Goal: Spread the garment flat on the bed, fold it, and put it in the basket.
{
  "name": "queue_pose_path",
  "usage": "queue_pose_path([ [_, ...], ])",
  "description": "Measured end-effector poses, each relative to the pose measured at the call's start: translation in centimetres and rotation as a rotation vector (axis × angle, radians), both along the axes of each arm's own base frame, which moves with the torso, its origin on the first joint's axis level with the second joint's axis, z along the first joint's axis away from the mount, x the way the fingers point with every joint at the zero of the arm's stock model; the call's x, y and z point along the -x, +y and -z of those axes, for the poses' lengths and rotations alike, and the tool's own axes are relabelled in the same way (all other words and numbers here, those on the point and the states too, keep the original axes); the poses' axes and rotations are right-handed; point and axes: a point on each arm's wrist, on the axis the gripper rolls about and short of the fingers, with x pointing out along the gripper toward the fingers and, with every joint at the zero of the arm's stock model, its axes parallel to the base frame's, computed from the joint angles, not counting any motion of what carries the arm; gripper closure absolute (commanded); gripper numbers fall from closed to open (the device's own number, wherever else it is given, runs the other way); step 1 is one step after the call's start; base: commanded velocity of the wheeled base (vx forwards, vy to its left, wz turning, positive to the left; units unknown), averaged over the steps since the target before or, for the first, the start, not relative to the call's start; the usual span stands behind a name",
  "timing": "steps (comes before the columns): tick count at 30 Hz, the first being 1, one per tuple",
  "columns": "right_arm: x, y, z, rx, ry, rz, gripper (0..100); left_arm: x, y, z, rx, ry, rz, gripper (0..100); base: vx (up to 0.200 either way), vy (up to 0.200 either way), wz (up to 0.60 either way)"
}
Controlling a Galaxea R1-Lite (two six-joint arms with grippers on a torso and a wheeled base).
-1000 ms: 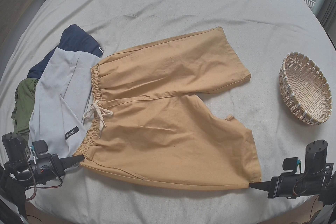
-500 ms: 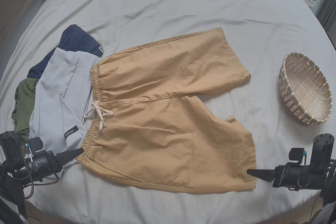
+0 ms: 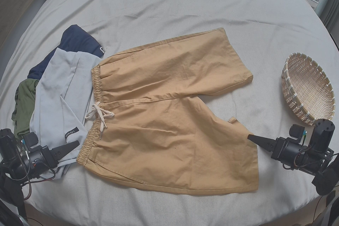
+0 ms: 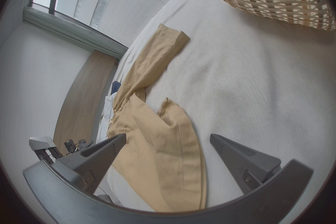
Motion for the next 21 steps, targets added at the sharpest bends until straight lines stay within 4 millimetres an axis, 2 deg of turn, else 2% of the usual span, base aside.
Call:
queue_pose_path([
  [5,-1.4,0.6,1.2,-0.047,0.004,-0.022,0,0.0,0.0,0.0,0.0,-0.002,-0.001,0,0.0,0.0,0.0],
  [10,-1.8,1.1,2.1,-0.104,0.079,-0.075,0,0.0,0.0,0.0,0.0,-0.003,0.001,0,0.0,0.0,0.0],
  [21,-0.8,1.2,-0.8,-0.266,0.078,-0.161,0,0.0,0.0,-0.1,0.001,-0.004,0.002,0,0.0,0.0,0.0],
])
